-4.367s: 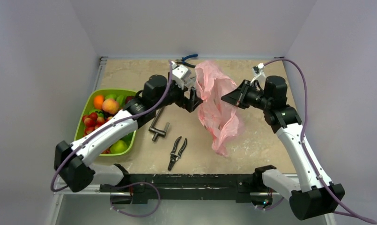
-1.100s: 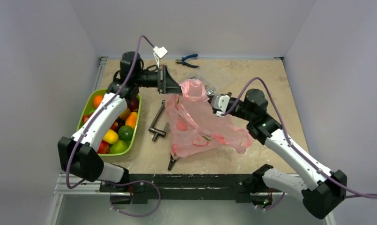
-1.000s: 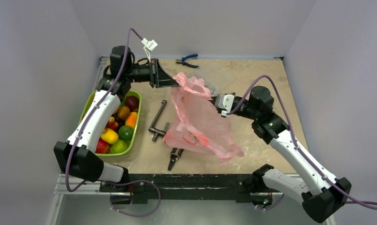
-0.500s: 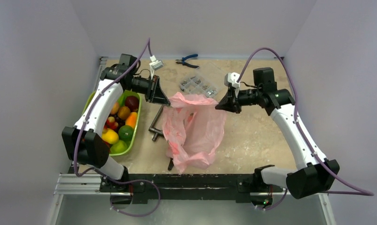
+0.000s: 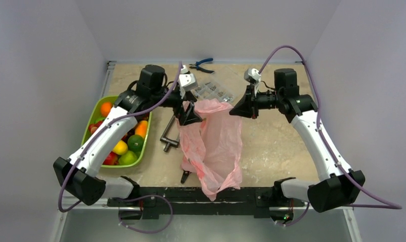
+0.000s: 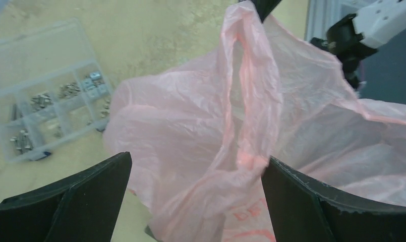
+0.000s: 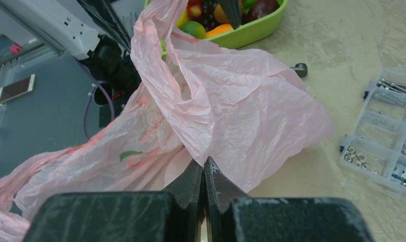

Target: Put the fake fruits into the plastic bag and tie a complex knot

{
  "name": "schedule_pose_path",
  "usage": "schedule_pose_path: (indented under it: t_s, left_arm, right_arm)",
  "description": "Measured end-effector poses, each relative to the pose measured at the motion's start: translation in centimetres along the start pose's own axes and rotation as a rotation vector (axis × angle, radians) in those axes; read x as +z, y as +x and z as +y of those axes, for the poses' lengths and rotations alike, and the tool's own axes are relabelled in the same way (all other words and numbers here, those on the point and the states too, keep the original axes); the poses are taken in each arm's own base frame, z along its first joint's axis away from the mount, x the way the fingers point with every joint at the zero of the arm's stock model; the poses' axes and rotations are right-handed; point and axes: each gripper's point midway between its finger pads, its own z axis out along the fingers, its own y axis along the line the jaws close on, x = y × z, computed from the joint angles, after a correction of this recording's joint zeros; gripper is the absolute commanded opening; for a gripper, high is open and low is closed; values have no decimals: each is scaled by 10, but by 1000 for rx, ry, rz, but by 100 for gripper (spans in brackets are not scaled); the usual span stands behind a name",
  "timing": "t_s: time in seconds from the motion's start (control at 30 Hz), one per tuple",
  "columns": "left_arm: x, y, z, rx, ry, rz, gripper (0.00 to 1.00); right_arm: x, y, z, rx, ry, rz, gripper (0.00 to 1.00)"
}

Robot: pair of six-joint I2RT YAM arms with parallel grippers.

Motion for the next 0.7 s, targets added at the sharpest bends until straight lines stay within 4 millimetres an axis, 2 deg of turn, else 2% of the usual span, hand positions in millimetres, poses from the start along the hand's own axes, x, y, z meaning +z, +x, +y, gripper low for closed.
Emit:
schedule_pose_path:
  t_s: [0.03,0.1,0.13,0.17,0.2,0.23,0.27,0.3,0.37,0.43,0.5,0.57,0.67,0.7]
  left_arm:
    - [4,-4,2,31,-20,-6,88]
    - [15,-8,8,98,-71,2,41]
    - [21,-9,7,113,-77,10,22]
    - [26,-11,5,121,-71,20,6]
    - [32,-15,3,114,-61,29,0]
    - [36,-22,1,98,-51,30,0]
    - [39,-32,1,66,-42,18,0]
    - [40,-43,2,23,-36,-3,0]
    - [36,-61,4,-97,-26,-71,0]
    - [27,-78,7,-276,-11,-170,0]
    - [20,-81,11,-414,-3,-229,0]
    - [19,-78,14,-544,14,-274,0]
    - [28,-63,21,-713,42,-306,0]
    - [32,-55,25,-771,45,-306,0]
  right_arm:
    - [0,-3,1,13,2,-8,0]
    - [1,-9,3,32,3,-25,0]
    - [1,-13,5,35,3,-35,0]
    - [0,-16,7,36,3,-41,0]
    - [-1,-19,7,32,6,-45,0]
    - [-2,-23,8,28,12,-47,0]
    - [-4,-30,5,24,34,-46,6]
    - [-7,-40,2,8,57,-53,21]
    - [-17,-61,-9,-19,130,-70,62]
    - [-29,-84,-21,-50,223,-96,96]
    - [-39,-95,-30,-59,313,-112,99]
    - [-43,-91,-34,-39,372,-108,99]
    - [-33,-62,-32,16,418,-57,99]
    - [-25,-46,-28,37,418,-20,99]
